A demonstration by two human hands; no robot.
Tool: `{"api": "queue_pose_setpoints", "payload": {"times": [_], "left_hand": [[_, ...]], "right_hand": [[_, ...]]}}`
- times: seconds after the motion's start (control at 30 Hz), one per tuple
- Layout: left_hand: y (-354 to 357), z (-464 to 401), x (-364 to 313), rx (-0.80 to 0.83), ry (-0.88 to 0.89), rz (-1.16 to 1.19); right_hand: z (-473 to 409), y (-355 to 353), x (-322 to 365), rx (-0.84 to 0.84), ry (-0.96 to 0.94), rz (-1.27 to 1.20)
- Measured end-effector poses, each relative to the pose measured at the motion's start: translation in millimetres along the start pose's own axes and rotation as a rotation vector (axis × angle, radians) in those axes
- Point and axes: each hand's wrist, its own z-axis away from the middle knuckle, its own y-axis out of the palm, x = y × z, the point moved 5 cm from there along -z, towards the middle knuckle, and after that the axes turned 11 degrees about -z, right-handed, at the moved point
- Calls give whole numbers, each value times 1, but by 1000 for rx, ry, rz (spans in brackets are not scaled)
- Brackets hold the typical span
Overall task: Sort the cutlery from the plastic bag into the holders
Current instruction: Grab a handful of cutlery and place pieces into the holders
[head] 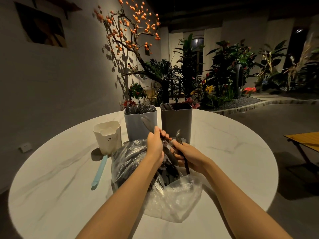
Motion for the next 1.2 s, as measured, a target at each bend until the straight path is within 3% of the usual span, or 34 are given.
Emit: {"api": "queue_pose_setpoints", "payload": {"times": [0.43, 0.77, 1.03, 1.2], "left_hand": [[-4, -15, -38, -171, 101, -15], [2, -29, -66, -249, 156, -232], [15, -38, -80, -215, 176, -219], [22, -43, -81, -177, 229, -288]], "right_hand": [[-10, -14, 14, -37, -36, -92], [-25, -10, 45, -22, -9, 15], [-33, -4, 58, 84, 93, -60], [-41, -8, 67, 62, 9, -97]]}}
